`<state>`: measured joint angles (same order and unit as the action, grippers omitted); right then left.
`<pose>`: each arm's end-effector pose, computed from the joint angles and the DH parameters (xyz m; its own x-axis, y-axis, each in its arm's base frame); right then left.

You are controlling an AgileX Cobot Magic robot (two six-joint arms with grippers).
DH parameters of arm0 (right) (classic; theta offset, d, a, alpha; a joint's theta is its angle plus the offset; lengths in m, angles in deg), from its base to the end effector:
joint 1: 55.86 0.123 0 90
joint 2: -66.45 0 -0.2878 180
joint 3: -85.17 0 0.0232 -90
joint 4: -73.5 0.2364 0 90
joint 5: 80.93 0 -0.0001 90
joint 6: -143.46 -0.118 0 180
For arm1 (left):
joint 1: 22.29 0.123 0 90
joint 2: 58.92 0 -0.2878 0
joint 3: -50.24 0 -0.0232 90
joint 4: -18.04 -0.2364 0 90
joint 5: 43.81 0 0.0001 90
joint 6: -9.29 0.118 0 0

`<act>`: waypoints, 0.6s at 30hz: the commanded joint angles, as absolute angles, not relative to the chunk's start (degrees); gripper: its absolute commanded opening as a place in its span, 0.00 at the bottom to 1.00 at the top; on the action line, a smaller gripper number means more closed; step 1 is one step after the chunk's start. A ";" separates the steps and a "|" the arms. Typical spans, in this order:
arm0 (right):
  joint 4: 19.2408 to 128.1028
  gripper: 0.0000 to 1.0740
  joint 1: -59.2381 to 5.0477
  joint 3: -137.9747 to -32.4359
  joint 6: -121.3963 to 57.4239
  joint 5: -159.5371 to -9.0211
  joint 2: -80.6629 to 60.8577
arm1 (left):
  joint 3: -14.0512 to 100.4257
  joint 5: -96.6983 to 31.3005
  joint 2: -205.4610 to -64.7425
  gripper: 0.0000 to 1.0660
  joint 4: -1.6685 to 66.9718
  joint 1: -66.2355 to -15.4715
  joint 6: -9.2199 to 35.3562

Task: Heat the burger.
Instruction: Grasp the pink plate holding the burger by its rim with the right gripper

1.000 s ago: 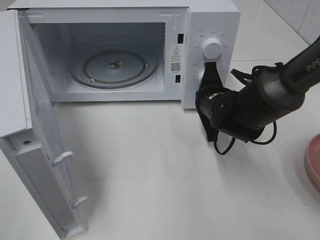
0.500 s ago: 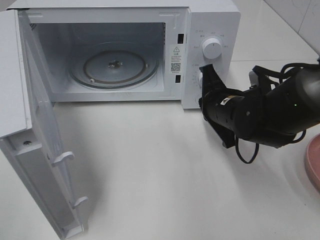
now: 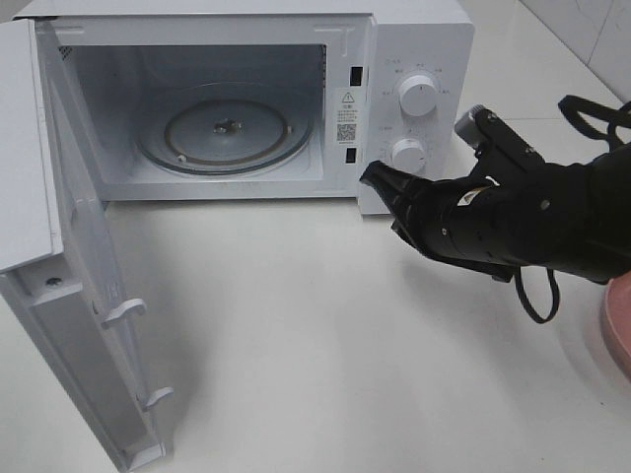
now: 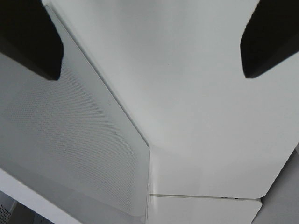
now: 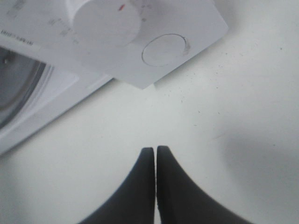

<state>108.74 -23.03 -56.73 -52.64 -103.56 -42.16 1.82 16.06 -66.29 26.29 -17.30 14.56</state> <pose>0.2929 0.1579 0.1401 -0.6261 0.4746 -0.6187 0.1417 0.8495 0.5082 0.0040 -0.0144 0.2617 -0.4267 -0.0180 -0.9042 0.0336 0.9988 -0.0358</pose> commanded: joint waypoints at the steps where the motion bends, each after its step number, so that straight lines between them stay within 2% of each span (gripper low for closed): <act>1: 108.11 0.00 -23.31 -56.79 -37.63 -97.66 -39.18 | 1.82 15.60 -65.14 0.92 26.52 -17.48 14.33; 5: 108.11 0.00 -23.31 -56.79 -25.25 -88.55 -35.91 | 1.82 15.60 -65.14 0.92 26.52 -17.48 14.33; 8: 108.05 0.01 -23.31 -56.79 -23.94 -86.54 -35.40 | 1.82 15.60 -65.14 0.92 26.52 -17.48 14.33; 10: 107.88 0.02 -23.31 -56.79 -18.61 -79.78 -33.16 | 1.82 15.60 -65.14 0.92 26.52 -17.48 14.33; 13: 107.42 0.02 -23.31 -56.79 -17.40 -78.52 -32.59 | 1.82 15.60 -65.14 0.92 26.52 -17.48 14.33; 18: 100.43 0.06 -23.31 -56.90 -18.66 -67.41 -29.27 | 1.82 15.60 -65.14 0.92 26.52 -17.48 14.33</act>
<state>103.18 -23.14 -56.67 -17.52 -71.76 -30.93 1.82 16.06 -66.29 26.29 -17.30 14.56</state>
